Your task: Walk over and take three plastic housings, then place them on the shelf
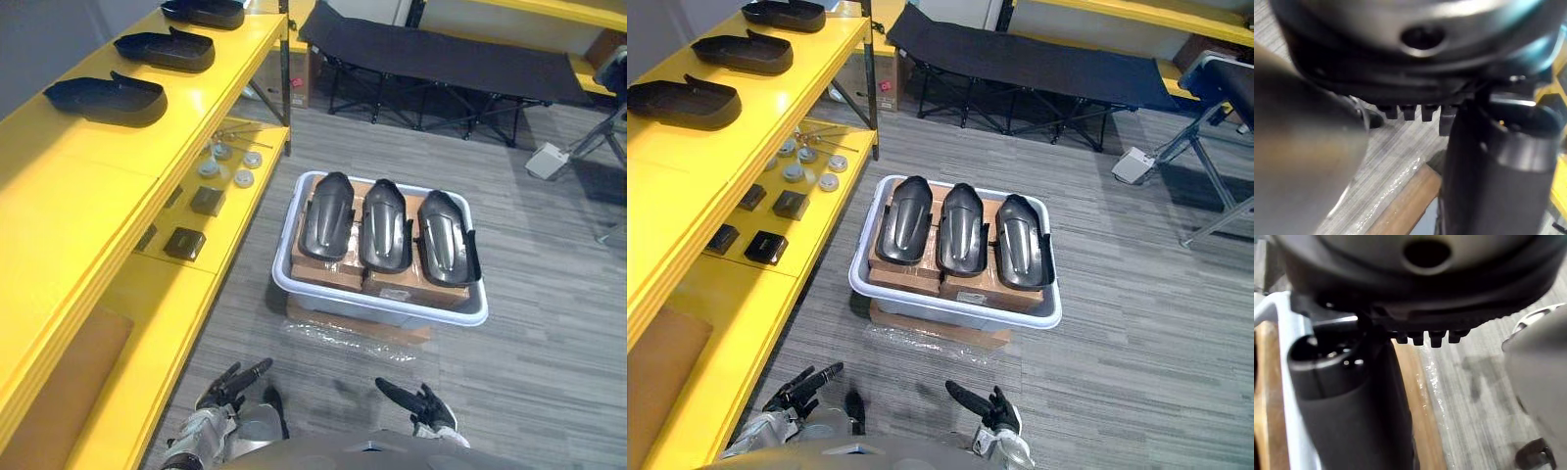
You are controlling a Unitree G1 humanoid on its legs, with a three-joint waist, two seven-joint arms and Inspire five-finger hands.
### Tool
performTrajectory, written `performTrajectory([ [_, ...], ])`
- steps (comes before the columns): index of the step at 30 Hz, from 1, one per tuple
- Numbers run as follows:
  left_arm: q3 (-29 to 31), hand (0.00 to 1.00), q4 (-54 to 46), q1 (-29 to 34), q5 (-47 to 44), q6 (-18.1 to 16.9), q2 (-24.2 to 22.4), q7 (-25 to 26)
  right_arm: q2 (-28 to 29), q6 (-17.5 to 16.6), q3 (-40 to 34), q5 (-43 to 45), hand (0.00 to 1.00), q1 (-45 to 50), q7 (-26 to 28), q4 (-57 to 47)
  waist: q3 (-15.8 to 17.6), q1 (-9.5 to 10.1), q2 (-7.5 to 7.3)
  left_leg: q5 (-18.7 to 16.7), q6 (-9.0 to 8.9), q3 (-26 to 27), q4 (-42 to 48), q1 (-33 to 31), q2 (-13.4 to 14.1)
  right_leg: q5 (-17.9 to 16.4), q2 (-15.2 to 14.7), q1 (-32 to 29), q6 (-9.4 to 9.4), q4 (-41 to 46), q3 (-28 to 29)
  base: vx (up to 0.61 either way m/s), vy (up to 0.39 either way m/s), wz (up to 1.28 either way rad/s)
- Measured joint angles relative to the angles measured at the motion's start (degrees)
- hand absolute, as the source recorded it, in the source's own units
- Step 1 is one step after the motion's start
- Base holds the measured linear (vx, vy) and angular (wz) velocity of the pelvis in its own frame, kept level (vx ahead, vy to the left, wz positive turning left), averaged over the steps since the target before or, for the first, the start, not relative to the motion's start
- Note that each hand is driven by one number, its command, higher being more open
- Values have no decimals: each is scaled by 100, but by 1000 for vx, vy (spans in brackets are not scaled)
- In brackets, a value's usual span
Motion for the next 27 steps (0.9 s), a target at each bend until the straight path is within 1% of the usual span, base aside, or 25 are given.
performTrajectory([
  [2, -45, 100, -3, 55, -213, 135, 61, -4, -3, -157, 231, -16, 100, -2, -39, -357, -8, -17, 44, 23, 38, 153, -122, 2, 57, 215, 27, -182, 2, 90, 66, 94, 93, -32],
  [5, -135, 100, -5, 93, -291, 190, 124, -10, 5, -191, 429, -49, 100, 4, -37, -620, -9, -21, 43, 26, 43, 192, -152, 47, 182, 436, 130, -218, 22, 115, 131, 92, 16, -14],
  [6, -131, 100, 6, 121, -291, 194, 108, -2, 11, -207, 523, -79, 100, 0, -12, -643, -5, 0, 49, 26, 43, 209, -143, 75, 271, 429, 179, -266, 72, 128, 129, 72, -43, -11],
  [7, -120, 100, 5, 146, -291, 193, 118, 1, 16, -207, 589, -79, 100, -4, 7, -653, 6, 12, 67, 26, 43, 221, -119, 76, 315, 366, 212, -263, -11, 103, 123, 42, -86, -12],
  [8, -105, 100, 7, 206, -291, 183, 138, 24, 15, -196, 734, -87, 100, -2, 60, -719, 31, 11, 66, 25, 41, 229, -42, 77, 410, 292, 290, -206, -132, -121, 75, 5, -95, -10],
  [10, -54, 100, 6, 279, -375, 188, 133, 57, 11, -140, 839, -111, 100, 5, 106, -860, 55, 9, 62, -13, -17, 236, 148, 42, 522, 302, 359, -116, -169, -468, 41, -26, -130, -9],
  [11, 48, 100, 9, 310, -489, 186, 128, 68, 7, -79, 900, -117, 100, 17, 140, -968, 69, 10, 15, -92, -128, 230, 362, -8, 567, 363, 368, -75, -137, -675, 28, -73, -224, -2],
  [12, 145, 100, 19, 346, -589, 168, 127, 58, -6, -13, 956, -131, 100, 37, 164, -1122, 94, 4, -104, -278, -234, 203, 694, -87, 599, 277, 359, -20, -159, -678, -29, -85, -251, 0],
  [13, 192, 100, 19, 346, -634, 149, 109, 53, -39, 42, 959, -134, 100, 45, 171, -1208, 147, 10, -90, -378, -308, 200, 966, -167, 683, 48, 359, 93, -123, -749, -76, -182, -312, 0],
  [14, 263, 100, 54, 346, -635, 58, 32, 45, -182, 152, 991, -133, 100, 32, 172, -1333, 207, 10, 69, -480, -341, 224, 1254, -258, 889, -61, 484, 138, -160, -804, -191, -199, -218, -3],
  [15, 275, 100, 71, 350, -628, 40, -16, 41, -268, 196, 1006, -131, 100, 60, 170, -1442, 236, -3, 139, -492, -330, 339, 1330, -268, 978, -89, 522, 108, -207, -788, -214, -237, -196, 8],
  [16, 229, 100, 73, 397, -626, 16, -94, 36, -412, 287, 1020, -107, 100, 231, 128, -1695, 226, -27, 304, -482, -345, 466, 1352, -263, 1071, -136, 595, 113, -218, -771, -259, -139, -92, 19],
  [17, 209, 100, 24, 491, -626, -23, -136, -29, -505, 338, 1028, -98, 100, 414, 20, -2002, 217, -48, 378, -399, -414, 440, 1214, -258, 1052, -146, 614, 98, -208, -776, -277, -95, -88, 19],
  [18, 170, 100, -14, 559, -625, -72, -137, -57, -551, 383, 1033, -74, 100, 501, -36, -2202, 217, -59, 381, -332, -443, 436, 1102, -241, 1030, -144, 616, 76, -207, -778, -273, -49, -59, 10],
  [19, 115, 100, -41, 668, -618, -102, -124, -111, -574, 418, 1021, -56, 100, 627, -135, -2581, 215, -77, 338, -170, -446, 445, 852, -197, 958, -134, 604, 2, -205, -774, -249, -24, -30, -5],
  [20, 117, 100, -72, 783, -604, -92, -81, -136, -544, 413, 972, -59, 100, 701, -211, -2967, 200, -105, 263, -15, -445, 495, 575, -137, 881, -102, 579, -98, -219, -771, -196, -1, -22, -11],
  [21, 117, 100, -71, 823, -565, -89, -53, -134, -523, 407, 948, -60, 100, 698, -237, -3157, 187, -132, 260, 52, -443, 520, 455, -101, 852, -69, 568, -128, -238, -773, -190, 17, -9, -21],
  [22, 127, 100, -80, 894, -406, -101, -15, -124, -510, 386, 916, -29, 100, 696, -277, -3470, 201, -151, 178, 114, -450, 594, 293, -38, 814, 1, 556, -169, -245, -772, -138, 36, 9, -27],
  [23, 129, 100, -124, 907, -391, -165, 26, -115, -511, 359, 841, 92, 100, 688, -265, -3724, 210, -129, 111, 138, -437, 689, 229, 18, 792, 50, 551, -194, -240, -784, -33, 43, 29, -31],
  [24, 126, 100, -133, 906, -365, -200, 49, -115, -512, 347, 798, 158, 100, 667, -260, -3821, 207, -121, 76, 146, -436, 734, 205, 60, 769, 63, 551, -190, -233, -788, -4, 43, 29, -28],
  [27, 116, 100, -177, 899, -188, -96, 191, -120, -598, 247, 510, 247, 100, 638, -126, -4281, 125, -166, -30, 74, -401, 815, 183, 156, 685, 99, 463, -187, -201, -736, 55, 47, 56, -16],
])
